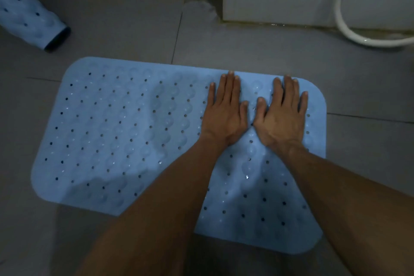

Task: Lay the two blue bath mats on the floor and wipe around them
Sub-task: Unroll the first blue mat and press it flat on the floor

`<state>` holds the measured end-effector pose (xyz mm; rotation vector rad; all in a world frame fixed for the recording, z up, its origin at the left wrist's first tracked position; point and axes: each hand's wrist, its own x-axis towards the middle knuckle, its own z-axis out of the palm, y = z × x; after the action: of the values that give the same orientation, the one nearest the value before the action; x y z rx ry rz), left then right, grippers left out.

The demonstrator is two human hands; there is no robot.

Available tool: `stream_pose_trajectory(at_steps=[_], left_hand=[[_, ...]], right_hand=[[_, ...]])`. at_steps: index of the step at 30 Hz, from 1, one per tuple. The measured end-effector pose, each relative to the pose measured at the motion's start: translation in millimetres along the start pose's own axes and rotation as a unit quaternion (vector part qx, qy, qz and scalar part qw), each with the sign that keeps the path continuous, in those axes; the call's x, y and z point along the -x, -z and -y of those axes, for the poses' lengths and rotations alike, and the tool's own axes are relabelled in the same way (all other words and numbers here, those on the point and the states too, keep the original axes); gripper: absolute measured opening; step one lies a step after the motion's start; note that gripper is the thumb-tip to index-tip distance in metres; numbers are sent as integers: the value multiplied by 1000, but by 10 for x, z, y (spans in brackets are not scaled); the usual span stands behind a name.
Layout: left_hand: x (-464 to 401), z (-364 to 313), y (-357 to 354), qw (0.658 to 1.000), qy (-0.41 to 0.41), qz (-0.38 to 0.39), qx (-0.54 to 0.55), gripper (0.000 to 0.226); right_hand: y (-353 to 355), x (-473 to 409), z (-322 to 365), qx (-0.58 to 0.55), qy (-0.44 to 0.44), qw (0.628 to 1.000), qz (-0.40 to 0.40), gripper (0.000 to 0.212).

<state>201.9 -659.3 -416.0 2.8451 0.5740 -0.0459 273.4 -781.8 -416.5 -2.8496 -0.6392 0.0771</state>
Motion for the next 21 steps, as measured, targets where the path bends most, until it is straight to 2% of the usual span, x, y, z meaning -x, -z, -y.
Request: stream_pose_trajectory(at_steps=[5, 7, 10, 12, 14, 17, 21], left_hand=[[8, 45, -15, 1000, -7, -3, 23, 64], [-2, 60, 38, 999, -16, -4, 48, 65], [85, 203, 181, 993, -55, 60, 87, 63], [331, 425, 282, 996, -70, 26, 57, 62], [670, 736, 346, 997, -64, -1, 37, 62], [1113, 1246, 346, 999, -38, -10, 9, 63], [1533, 1690, 382, 999, -29, -6, -27, 71]], right_hand=[[-42, 6, -24, -9, 7, 1000, -23, 66], [-27, -5, -18, -2, 0, 1000, -2, 66], [48, -31, 5, 25, -23, 997, 66, 69], [125, 40, 77, 28, -60, 992, 103, 69], [162, 272, 253, 18, -73, 993, 92, 68], [69, 766, 718, 12, 5, 999, 39, 68], [-170, 1390, 1364, 3, 59, 997, 56, 68]])
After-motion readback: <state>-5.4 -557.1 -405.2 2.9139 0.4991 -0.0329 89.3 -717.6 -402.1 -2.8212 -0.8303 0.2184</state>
